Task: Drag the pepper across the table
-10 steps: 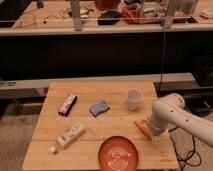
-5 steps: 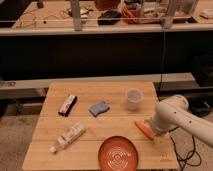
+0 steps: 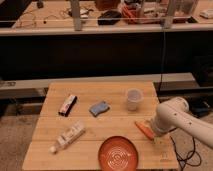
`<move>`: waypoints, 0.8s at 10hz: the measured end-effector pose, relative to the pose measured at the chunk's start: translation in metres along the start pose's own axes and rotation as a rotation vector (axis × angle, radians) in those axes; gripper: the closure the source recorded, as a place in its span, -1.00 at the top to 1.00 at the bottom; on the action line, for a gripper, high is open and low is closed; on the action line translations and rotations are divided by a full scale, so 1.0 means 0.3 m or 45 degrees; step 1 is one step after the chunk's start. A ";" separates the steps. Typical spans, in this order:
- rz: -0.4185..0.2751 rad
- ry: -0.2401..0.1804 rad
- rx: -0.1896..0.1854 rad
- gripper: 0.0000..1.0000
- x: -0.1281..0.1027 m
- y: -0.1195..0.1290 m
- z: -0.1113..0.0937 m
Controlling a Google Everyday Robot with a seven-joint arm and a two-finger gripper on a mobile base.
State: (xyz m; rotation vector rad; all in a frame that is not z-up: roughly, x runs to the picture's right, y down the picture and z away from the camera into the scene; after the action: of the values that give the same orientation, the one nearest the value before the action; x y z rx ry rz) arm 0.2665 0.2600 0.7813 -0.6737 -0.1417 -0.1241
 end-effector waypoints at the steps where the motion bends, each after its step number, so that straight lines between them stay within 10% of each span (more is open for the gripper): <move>1: -0.012 -0.004 0.000 0.60 -0.004 -0.007 0.010; 8: -0.031 -0.029 0.005 0.60 0.018 -0.016 0.066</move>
State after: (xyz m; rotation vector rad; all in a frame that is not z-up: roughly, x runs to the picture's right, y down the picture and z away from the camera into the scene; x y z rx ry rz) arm 0.2694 0.2684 0.8004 -0.6695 -0.1718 -0.1398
